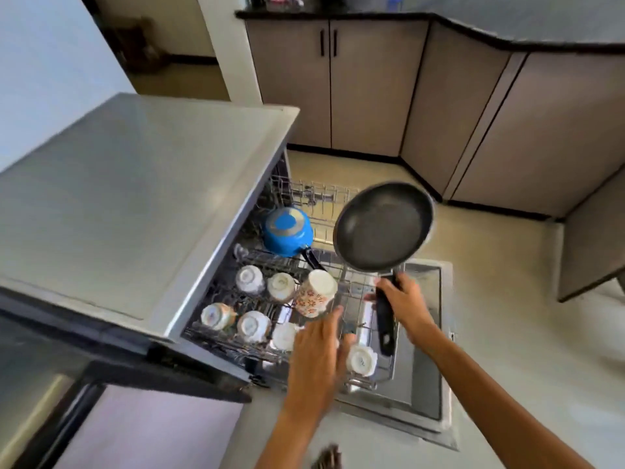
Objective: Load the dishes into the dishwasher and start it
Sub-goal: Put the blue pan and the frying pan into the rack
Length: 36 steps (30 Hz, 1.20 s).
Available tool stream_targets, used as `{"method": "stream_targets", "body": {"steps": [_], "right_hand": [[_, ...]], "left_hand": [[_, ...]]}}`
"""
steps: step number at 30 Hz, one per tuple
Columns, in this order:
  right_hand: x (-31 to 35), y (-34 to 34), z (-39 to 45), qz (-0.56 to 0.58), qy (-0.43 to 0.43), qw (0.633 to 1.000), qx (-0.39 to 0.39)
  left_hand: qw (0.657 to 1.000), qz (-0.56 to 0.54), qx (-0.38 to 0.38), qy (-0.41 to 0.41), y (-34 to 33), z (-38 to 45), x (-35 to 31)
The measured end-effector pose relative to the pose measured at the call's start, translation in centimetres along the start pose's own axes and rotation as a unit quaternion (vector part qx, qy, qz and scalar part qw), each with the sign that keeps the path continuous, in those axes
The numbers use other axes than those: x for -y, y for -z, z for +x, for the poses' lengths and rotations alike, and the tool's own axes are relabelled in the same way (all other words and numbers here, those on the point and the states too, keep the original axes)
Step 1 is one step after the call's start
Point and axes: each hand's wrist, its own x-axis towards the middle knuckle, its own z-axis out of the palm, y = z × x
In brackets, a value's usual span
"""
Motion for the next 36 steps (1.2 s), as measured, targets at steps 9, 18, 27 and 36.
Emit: {"method": "stream_targets", "body": {"steps": [9,18,27,36], "right_hand": [[-5.2,-2.7,7.7,-0.166,0.043,0.98,-0.098],[-5.8,-3.5,11.5,-0.416,0.113,0.897,-0.095],[-9.9,-4.2,12.7,-0.456,0.093,0.876,-0.128],[-12.2,-4.7,12.8,-0.464,0.118,0.873,-0.094]], "left_hand": [[0.972,0.178,0.151,-0.033,-7.6,-1.9,11.4],[0.969,0.195,0.147,-0.028,-7.6,-2.1,11.2],[0.966,0.202,0.159,-0.019,-7.7,-2.0,11.5],[0.964,0.208,0.162,-0.016,-8.1,-2.1,11.9]]}}
